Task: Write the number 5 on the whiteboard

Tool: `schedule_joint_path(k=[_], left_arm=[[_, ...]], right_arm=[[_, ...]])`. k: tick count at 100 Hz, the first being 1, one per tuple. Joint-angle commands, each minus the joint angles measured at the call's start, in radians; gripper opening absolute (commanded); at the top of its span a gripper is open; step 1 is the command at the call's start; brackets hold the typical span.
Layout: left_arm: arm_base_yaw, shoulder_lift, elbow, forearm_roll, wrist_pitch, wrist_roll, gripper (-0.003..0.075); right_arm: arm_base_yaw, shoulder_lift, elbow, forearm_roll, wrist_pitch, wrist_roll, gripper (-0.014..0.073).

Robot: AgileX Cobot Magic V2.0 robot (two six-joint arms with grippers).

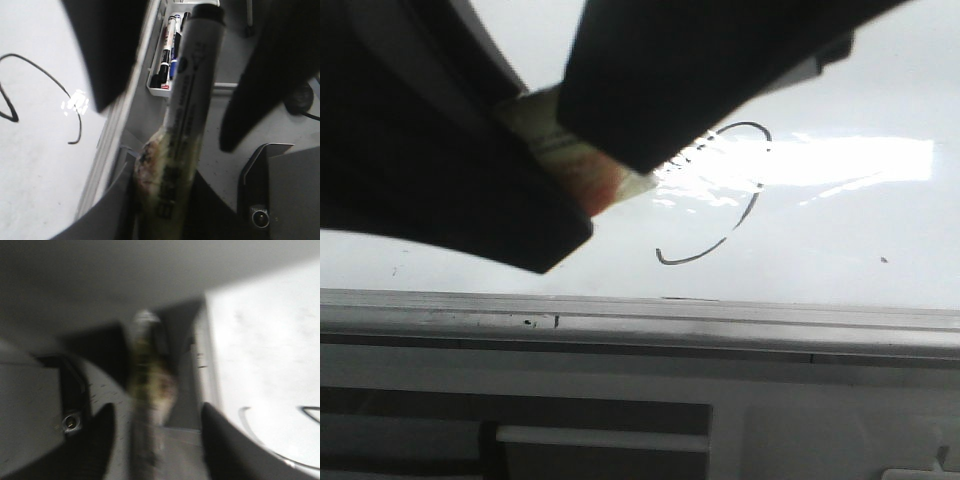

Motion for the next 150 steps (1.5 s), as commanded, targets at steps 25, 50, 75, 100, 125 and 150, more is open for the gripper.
schedule_joint_path(k=[25, 50, 75, 100, 125, 150], left_arm=[[0.108, -0.013, 0.008, -0.026, -0.229, -0.365, -0.002], [0.125, 0.002, 0.114, -0.061, -0.596, -0.538, -0.002], [0.224, 0.075, 0.166, -0.257, -0.765, -0.538, -0.002], [0.231, 0.155, 0.164, -0.262, -0.886, -0.538, -0.002], [0.231, 0.235, 0.164, -0.347, -0.906, -0.538, -0.002], [0.231, 0.269, 0.164, -0.37, -0.946, -0.538, -0.002]], right_arm=[[-0.006, -0.259, -0.06, -0.275, -0.057, 0.273, 0.0209], [-0.006, -0.478, -0.008, -0.323, 0.033, 0.347, -0.0058], [-0.006, -0.653, 0.065, -0.363, 0.075, 0.457, -0.0058], [-0.006, -0.698, 0.12, -0.374, 0.088, 0.458, -0.0058], [-0.006, -0.698, 0.142, -0.402, 0.08, 0.458, -0.0059], [-0.006, -0.698, 0.142, -0.404, 0.08, 0.458, -0.0059]])
